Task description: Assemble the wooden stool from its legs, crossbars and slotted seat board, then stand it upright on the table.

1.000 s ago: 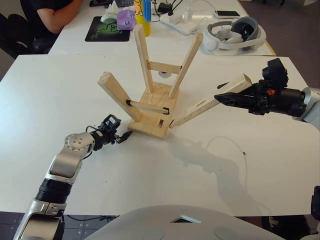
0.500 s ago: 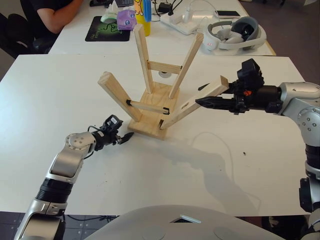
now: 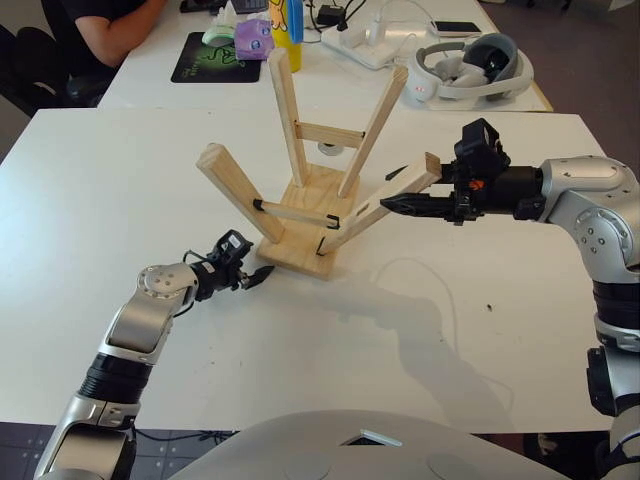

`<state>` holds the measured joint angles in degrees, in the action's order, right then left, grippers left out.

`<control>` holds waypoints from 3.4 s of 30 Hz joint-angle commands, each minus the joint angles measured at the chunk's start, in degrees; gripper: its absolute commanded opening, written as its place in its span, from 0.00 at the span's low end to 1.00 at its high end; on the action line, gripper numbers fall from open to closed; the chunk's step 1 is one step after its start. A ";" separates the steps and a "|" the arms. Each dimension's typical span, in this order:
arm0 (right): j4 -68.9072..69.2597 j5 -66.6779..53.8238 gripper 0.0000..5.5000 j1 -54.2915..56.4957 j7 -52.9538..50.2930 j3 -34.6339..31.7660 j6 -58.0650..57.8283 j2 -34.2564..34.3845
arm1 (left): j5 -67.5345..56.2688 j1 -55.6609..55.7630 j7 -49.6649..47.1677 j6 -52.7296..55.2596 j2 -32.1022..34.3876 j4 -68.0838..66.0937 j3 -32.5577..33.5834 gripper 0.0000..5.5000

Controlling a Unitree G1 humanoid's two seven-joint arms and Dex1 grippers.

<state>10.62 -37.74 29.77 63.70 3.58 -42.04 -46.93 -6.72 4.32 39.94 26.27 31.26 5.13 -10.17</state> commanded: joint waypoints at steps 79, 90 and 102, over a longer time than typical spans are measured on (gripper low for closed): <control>0.56 12.02 0.38 11.81 1.15 28.80 -13.25 6.83 | 1.10 -2.38 -8.87 -1.04 -9.26 -0.05 -1.51 0.66; -7.61 12.24 0.38 13.16 -1.81 25.49 -14.33 14.18 | 1.47 -1.30 -8.35 -0.69 -9.72 0.22 -2.65 0.66; -10.49 12.63 0.38 11.10 -5.21 18.60 -9.95 17.88 | 2.21 -0.46 -6.84 -0.46 -9.95 -0.09 -3.22 0.66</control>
<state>2.59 -24.46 47.25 59.64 19.83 -50.83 -33.03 -2.89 2.16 29.71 26.43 23.44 4.28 -10.10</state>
